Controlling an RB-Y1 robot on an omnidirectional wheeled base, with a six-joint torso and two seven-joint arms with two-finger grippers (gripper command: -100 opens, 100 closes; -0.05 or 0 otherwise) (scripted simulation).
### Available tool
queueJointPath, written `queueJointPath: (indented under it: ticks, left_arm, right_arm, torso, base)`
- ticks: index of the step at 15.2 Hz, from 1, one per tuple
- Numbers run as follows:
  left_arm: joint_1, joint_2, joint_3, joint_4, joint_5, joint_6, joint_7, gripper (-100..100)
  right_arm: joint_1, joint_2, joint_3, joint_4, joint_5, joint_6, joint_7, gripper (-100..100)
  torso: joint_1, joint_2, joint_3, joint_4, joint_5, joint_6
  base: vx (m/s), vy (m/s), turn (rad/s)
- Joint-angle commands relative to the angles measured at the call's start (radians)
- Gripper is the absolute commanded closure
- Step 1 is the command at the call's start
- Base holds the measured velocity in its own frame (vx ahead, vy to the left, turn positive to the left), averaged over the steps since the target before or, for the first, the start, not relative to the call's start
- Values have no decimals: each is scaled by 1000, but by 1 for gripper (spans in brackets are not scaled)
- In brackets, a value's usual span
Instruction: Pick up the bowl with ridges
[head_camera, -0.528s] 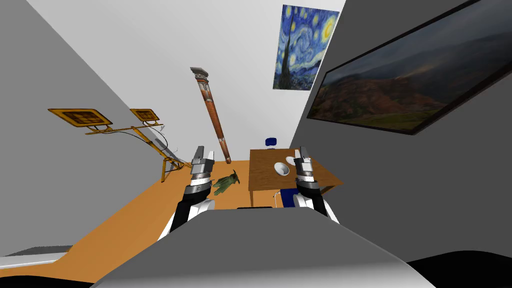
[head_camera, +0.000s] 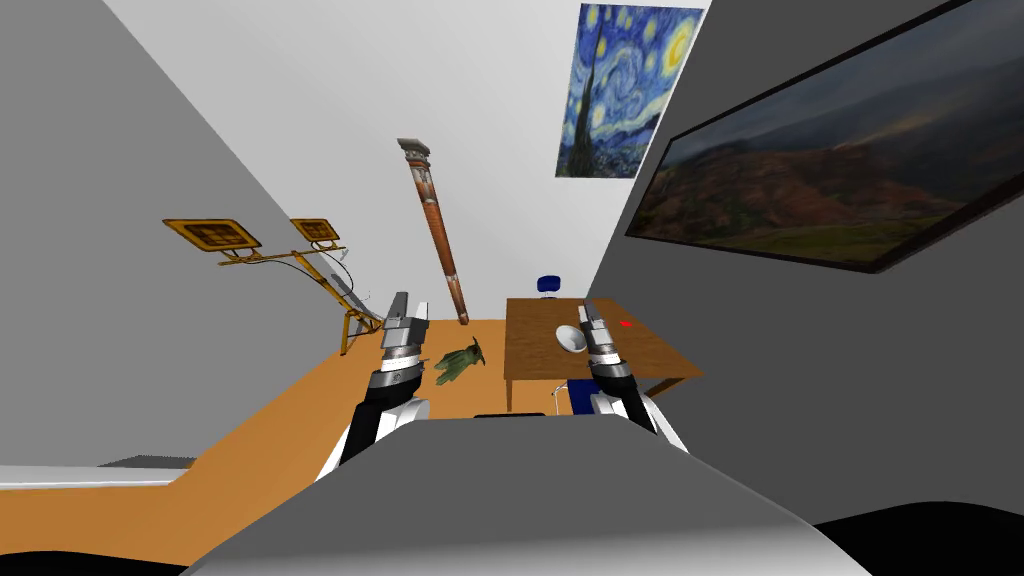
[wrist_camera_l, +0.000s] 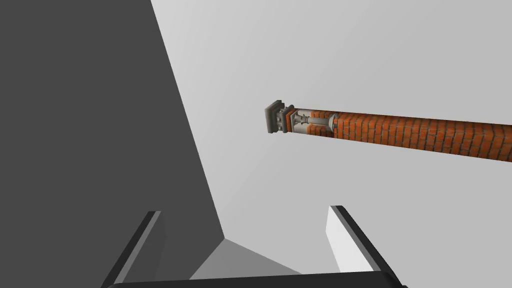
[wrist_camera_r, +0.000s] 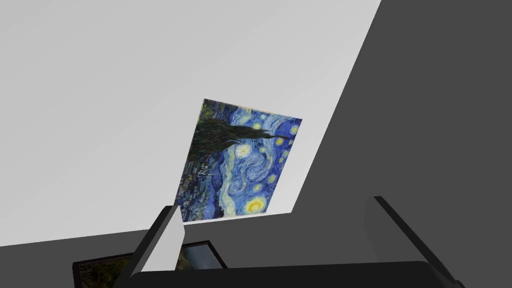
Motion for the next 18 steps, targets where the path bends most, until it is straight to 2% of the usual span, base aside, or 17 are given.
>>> queueJointPath:
  ticks: [1, 2, 5, 6, 7, 8, 9, 10, 11, 12, 13, 14, 15, 16, 17, 18]
  left_arm:
    - [0, 0, 0, 0, 0, 0, 0, 0]
    - [0, 0, 0, 0, 0, 0, 0, 0]
    - [0, 0, 0, 0, 0, 0, 0, 0]
    - [0, 0, 0, 0, 0, 0, 0, 0]
    - [0, 0, 0, 0, 0, 0, 0, 0]
    - [0, 0, 0, 0, 0, 0, 0, 0]
    - [0, 0, 0, 0, 0, 0, 0, 0]
    - [0, 0, 0, 0, 0, 0, 0, 0]
    - [0, 0, 0, 0, 0, 0, 0, 0]
    - [0, 0, 0, 0, 0, 0, 0, 0]
    - [0, 0, 0, 0, 0, 0, 0, 0]
    - [0, 0, 0, 0, 0, 0, 0, 0]
    - [0, 0, 0, 0, 0, 0, 0, 0]
    - [0, 0, 0, 0, 0, 0, 0, 0]
    - [0, 0, 0, 0, 0, 0, 0, 0]
    - [0, 0, 0, 0, 0, 0, 0, 0]
  right_arm:
    - [-12, -37, 8, 22, 12, 19, -3, -100]
    - [-17, -70, 17, 46, 25, 32, -6, -100]
    - [-22, -112, 28, 72, 38, 46, -9, -100]
    - [-28, -145, 39, 101, 53, 61, -12, -100]
    - [-28, -151, 39, 101, 53, 61, -12, -100]
    - [-34, -181, 51, 131, 69, 77, -15, -100]
    - [-34, -192, 51, 131, 69, 77, -15, -100]
    - [-40, -221, 64, 163, 86, 94, -19, -100]
    - [-40, -234, 64, 163, 86, 94, -19, -100]
    - [-46, -262, 78, 196, 103, 112, -23, -100]
    - [-46, -278, 78, 196, 103, 112, -23, -100]
    - [-52, -306, 93, 229, 121, 129, -26, -100]
    - [-52, -322, 93, 231, 121, 129, -26, -100]
    - [-58, -348, 108, 265, 140, 148, -30, -100]
    - [-58, -367, 108, 267, 140, 148, -30, -100]
    - [-64, -391, 124, 298, 159, 166, -34, -100]
  torso:
    - [0, 0, 0, 0, 0, 0]
    - [0, 0, 0, 0, 0, 0]
    - [0, 0, 0, 0, 0, 0]
    - [0, -1, 0, 0, 0, 0]
    - [1, -1, 0, 0, 0, 0]
    - [1, -1, -1, 0, 0, 0]
    - [1, -1, -1, 0, 0, 0]
    - [0, -1, -1, 0, 0, 0]
    - [0, -1, 0, 0, 0, 0]
    - [0, -1, 0, 0, 0, 0]
    - [1, -1, 0, 0, 0, 0]
    - [1, -1, 0, 0, 0, 0]
    - [1, -1, 0, 0, 0, 0]
    - [1, -1, 0, 0, 0, 0]
    - [1, -1, -1, 0, 0, 0]
    - [0, -1, -1, 0, 0, 0]
  base:
    - [-21, 80, 116]
    - [-19, 68, 124]
    - [-14, 65, 107]
    - [-9, 80, 147]
    - [-6, 75, 121]
    - [-6, 76, 153]
    - [-12, 70, 119]
    - [-17, 77, 148]
    - [-15, 74, 138]
    - [-13, 84, 162]
    - [-11, 80, 137]
    - [-10, 90, 174]
    - [-7, 86, 147]
    - [2, 79, 171]
    - [3, 70, 152]
    - [-3, 81, 175]
